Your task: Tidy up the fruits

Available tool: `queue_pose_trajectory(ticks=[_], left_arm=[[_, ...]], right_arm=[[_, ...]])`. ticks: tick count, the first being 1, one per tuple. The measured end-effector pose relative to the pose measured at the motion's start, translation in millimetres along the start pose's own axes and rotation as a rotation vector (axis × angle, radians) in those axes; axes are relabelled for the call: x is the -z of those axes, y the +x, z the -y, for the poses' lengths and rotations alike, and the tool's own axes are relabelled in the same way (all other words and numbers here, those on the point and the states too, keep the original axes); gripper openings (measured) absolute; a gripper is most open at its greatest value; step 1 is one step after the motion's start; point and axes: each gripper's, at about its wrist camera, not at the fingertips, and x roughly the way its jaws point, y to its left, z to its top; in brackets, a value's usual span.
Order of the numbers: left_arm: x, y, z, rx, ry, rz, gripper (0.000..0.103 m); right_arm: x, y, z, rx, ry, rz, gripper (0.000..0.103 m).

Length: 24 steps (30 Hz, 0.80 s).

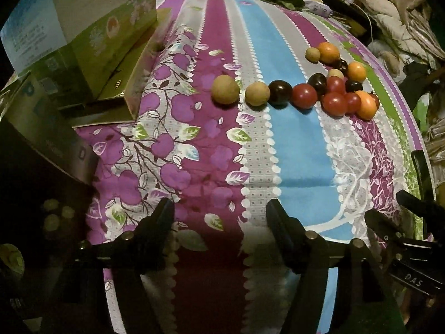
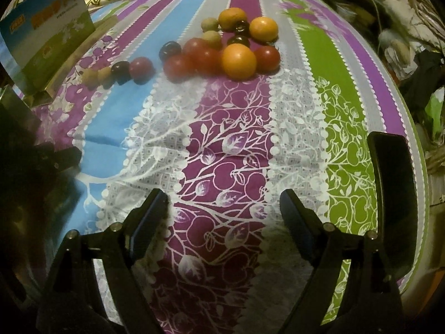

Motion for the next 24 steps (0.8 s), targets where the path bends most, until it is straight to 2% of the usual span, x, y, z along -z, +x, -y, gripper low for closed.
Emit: queue_pose_trajectory(ticks=[4, 10, 14, 20, 22, 24], left_arm=[[4.0, 2.5, 3.1, -0.017, 0.017, 0.002, 0.083], [8.4, 5.5, 9.9, -0.036, 0.033, 0.01, 0.094], [8.5, 5.6, 11.4, -0.033, 0.039, -0.007, 0.095], [7.6, 1.1, 8.5, -0.018, 0.049, -0.042, 0.095], [10.2, -7.1, 5.4, -0.007, 0.04, -0.026, 0.095], [11.6, -24.7, 3.1, -0.006, 0.025, 0.031, 0.095]], right_arm=[[1.9, 3.3, 2.0, 0.006, 0.02, -0.006, 0.098], [7.0, 3.5, 1.3, 0.015, 0.049, -0.011, 0.103], [10.5, 0.6, 0.8, 0.022, 0.05, -0.012, 0.103], [24.4, -30.5, 1.3, 0.019, 0.086, 0.064, 0.103], [29.3, -44.6, 1.3, 0.03, 0.087, 0.096, 0.103], [33.7, -60.2, 1.8, 0.03, 0.093, 0.127, 0.103]])
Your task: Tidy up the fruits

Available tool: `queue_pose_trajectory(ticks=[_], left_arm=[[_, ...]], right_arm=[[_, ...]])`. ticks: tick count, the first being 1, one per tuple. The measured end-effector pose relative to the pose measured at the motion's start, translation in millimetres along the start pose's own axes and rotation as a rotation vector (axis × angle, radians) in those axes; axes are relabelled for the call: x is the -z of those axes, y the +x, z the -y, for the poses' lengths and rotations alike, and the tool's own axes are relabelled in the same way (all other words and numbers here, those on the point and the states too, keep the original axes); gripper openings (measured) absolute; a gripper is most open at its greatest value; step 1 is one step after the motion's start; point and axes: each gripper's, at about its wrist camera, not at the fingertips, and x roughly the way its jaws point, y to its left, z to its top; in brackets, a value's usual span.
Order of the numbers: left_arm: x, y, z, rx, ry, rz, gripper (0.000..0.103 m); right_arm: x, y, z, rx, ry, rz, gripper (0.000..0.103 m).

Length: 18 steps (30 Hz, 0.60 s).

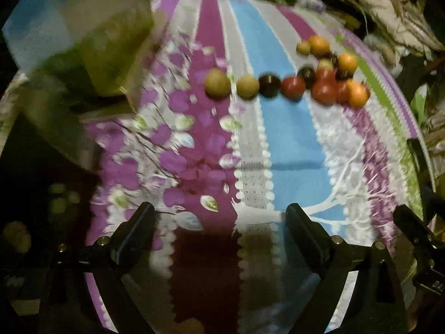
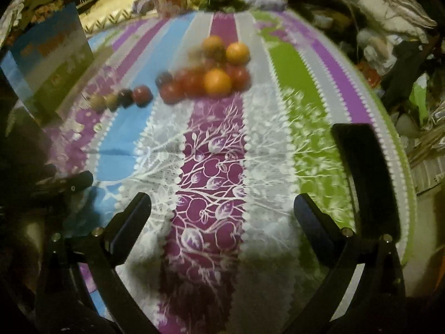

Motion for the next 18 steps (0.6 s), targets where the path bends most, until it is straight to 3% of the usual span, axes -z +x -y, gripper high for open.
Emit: queue_pose_trajectory(ticks=[6, 9, 15, 18], left_arm=[[-7.8, -65.4, -7.5, 0.011, -0.024, 0.148, 0.096], [-14.5, -105.0, -11.4, -0.025, -0.031, 0.246, 0.103], [-15.3, -176.6, -17.9, -0.119, -0.045, 0.43, 0.103], [-13.2, -201.1, -17.4, -0.137, -0.029, 0.484, 0.103]], right_arm=[[-7.9, -46.0, 2.9, 0.011, 0.002, 0.094, 0.103], [-14.9, -64.6, 3.7, -0.009, 0.005, 0.134, 0.103], [-24.5, -101.8, -7.1, 0.057, -0.027, 0.212, 0.103], [-23.5, -118.9, -7.3, 0.047, -0.033, 0.266, 0.103]])
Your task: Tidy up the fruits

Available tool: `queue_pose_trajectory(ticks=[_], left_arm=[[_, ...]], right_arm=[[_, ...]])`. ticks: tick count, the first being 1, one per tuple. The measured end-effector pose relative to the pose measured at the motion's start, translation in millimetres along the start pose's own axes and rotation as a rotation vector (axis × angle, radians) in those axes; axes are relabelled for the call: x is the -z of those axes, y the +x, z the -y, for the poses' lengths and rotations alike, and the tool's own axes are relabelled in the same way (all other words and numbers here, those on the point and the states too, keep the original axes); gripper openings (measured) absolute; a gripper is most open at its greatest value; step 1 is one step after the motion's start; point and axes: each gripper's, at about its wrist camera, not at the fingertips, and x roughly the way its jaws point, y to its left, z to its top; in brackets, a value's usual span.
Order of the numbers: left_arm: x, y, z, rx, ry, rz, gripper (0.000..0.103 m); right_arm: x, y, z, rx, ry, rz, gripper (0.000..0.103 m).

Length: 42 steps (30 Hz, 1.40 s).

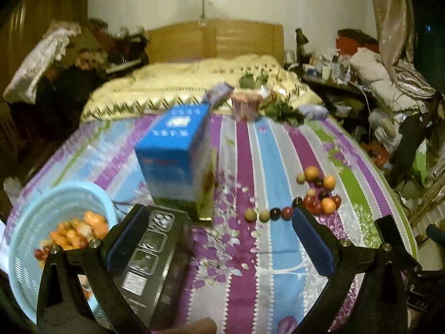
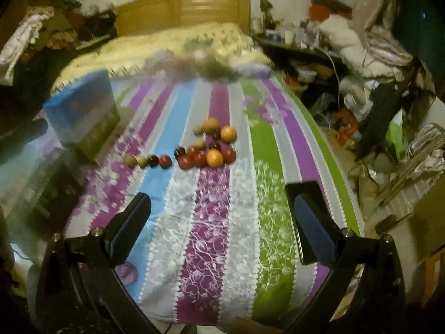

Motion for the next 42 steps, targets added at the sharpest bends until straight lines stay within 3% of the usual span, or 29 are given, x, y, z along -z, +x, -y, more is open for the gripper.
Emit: queue_pose_trajectory(ticks=[4, 7, 10, 13, 16, 33, 42], left_arm=[[-2.6, -14.4, -5.1, 0.048, -0.028, -0.004, 0.103], [1.7, -20.0, -7.1, 0.006, -0.045, -0.007, 0.103], [4.6, -21.2, -9.7, 0.017, -0.058, -0.015, 0.103], [9.0, -26.3, -6.4, -0.05, -0.045, 0.008, 0.103], [12.7, -25.9, 2.2, -0.184, 0.008, 0.002, 0.103], [29.7, -23.6, 3.6, -0.094, 0.003, -0.062, 0.103], [34.4, -13.8, 5.0, -0.097, 0.009, -0.096, 0.103]], right_arm=[[-2.9, -16.8, -2.1, 0.001, -0.018, 0.053, 0.103], [-2.3, -22.5, -3.9, 0.001, -0.031, 0.074, 0.103], [-1.0, -23.3, -3.8, 0.002, -0.029, 0.073, 0.103], [0.5, -25.1, -4.4, 0.009, -0.036, 0.076, 0.103], [0.6, -26.0, -5.5, 0.008, -0.032, 0.079, 0.103], [7.6, -27.3, -11.4, -0.014, -0.036, 0.055, 0.103], [10.7, -22.7, -16.3, -0.034, -0.041, 0.032, 0.103]])
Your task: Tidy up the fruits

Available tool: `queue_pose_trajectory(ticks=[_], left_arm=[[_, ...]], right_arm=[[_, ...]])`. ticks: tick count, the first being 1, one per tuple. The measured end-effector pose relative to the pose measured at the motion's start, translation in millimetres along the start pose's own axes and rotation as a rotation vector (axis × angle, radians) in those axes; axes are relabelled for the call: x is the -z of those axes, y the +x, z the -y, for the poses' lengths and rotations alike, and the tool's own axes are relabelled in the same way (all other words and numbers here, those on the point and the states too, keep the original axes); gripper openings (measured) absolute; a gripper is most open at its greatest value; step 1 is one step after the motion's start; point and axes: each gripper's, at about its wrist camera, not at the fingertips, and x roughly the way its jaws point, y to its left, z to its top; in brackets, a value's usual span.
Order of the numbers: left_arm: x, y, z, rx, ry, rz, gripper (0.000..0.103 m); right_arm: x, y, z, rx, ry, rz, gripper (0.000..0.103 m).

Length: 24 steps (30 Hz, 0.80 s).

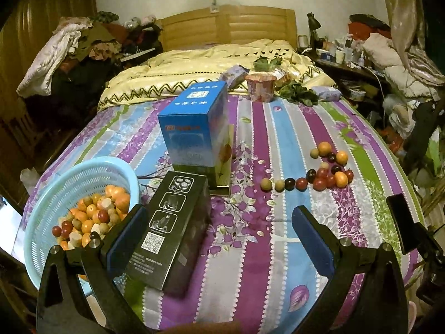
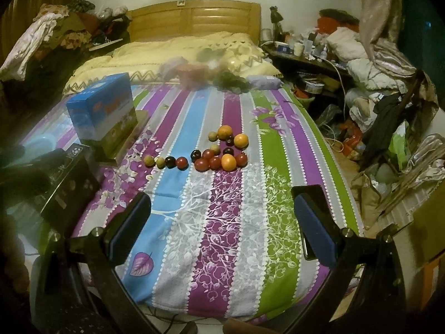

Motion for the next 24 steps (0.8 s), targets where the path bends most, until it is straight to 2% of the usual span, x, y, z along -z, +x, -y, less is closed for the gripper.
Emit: queue_pose_trajectory(ticks=[24], left_arm=[[4.1, 3.9, 0.8, 0.004, 0.006, -0.023, 0.103]], right_arm=[[5.2, 4.1, -4.7, -0.021, 0.004, -0.019, 0.103]])
